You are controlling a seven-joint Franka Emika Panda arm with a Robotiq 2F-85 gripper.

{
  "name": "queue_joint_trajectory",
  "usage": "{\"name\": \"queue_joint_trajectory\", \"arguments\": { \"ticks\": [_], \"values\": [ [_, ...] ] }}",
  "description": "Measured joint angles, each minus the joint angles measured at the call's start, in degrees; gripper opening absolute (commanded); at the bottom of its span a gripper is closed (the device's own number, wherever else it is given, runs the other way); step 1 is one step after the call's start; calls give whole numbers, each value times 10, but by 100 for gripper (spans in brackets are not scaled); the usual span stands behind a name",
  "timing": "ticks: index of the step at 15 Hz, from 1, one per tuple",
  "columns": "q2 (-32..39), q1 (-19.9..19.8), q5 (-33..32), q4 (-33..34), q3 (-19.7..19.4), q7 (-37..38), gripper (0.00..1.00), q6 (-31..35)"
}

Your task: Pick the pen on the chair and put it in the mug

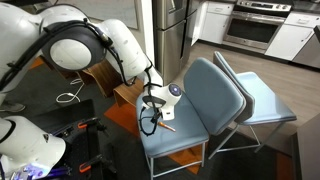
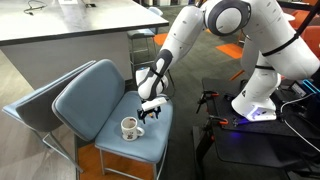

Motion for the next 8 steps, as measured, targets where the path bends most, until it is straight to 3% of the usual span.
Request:
{"name": "queue_joint_trajectory", "arguments": {
  "ticks": [5, 8],
  "values": [
    [0, 2, -1, 0, -4, 0, 100, 0],
    [0, 21, -17, 5, -36, 6, 100, 0]
  ]
}}
